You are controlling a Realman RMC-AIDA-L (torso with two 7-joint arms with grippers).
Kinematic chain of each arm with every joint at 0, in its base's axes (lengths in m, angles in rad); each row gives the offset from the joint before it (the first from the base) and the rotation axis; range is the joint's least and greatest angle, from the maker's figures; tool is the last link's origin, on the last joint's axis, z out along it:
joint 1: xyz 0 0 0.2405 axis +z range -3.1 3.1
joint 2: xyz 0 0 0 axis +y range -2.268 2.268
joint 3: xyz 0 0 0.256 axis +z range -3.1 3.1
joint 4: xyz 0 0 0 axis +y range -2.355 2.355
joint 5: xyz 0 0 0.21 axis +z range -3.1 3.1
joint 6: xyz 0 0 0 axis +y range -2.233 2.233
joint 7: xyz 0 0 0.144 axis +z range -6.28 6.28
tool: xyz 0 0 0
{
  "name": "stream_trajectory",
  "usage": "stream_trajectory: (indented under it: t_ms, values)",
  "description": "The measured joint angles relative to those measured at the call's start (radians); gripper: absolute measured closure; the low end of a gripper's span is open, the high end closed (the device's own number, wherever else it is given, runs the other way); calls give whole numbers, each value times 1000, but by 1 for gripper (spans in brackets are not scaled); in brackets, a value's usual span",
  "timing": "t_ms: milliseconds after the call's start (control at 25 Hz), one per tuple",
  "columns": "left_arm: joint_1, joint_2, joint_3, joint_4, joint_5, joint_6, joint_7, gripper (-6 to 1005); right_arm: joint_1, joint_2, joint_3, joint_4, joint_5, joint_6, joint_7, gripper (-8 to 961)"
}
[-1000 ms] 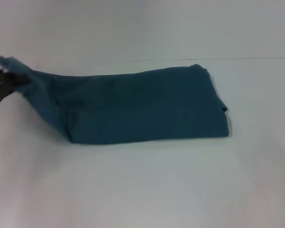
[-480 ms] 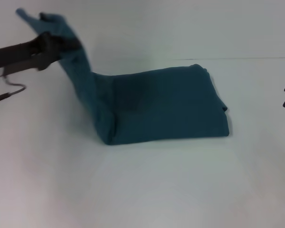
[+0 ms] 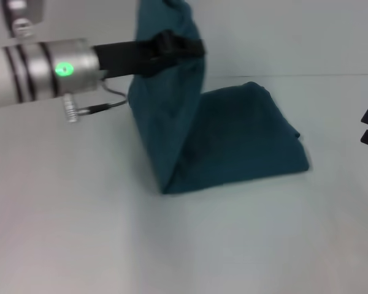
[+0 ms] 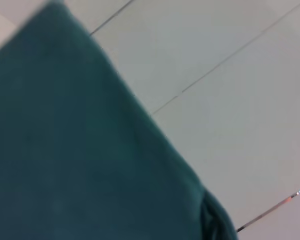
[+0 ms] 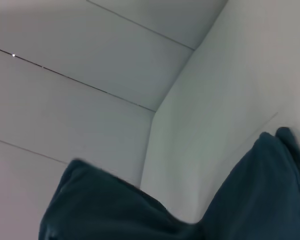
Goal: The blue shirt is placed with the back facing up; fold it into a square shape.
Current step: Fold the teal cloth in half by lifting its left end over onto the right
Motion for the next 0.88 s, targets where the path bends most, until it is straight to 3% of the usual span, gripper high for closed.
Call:
stream_trajectory:
  t_ms: [280, 680, 880]
  values:
    - [-78, -5, 154, -136, -45, -209, 22, 967, 0, 0, -6, 10, 0, 9, 0, 234]
    - [-164, -11, 176, -315, -136, -321, 178, 900, -4, 0, -19, 13, 0, 28, 3, 234]
    - [-163, -12, 186, -318, -170, -317, 176, 777, -11, 0, -20, 13, 0, 32, 5, 234]
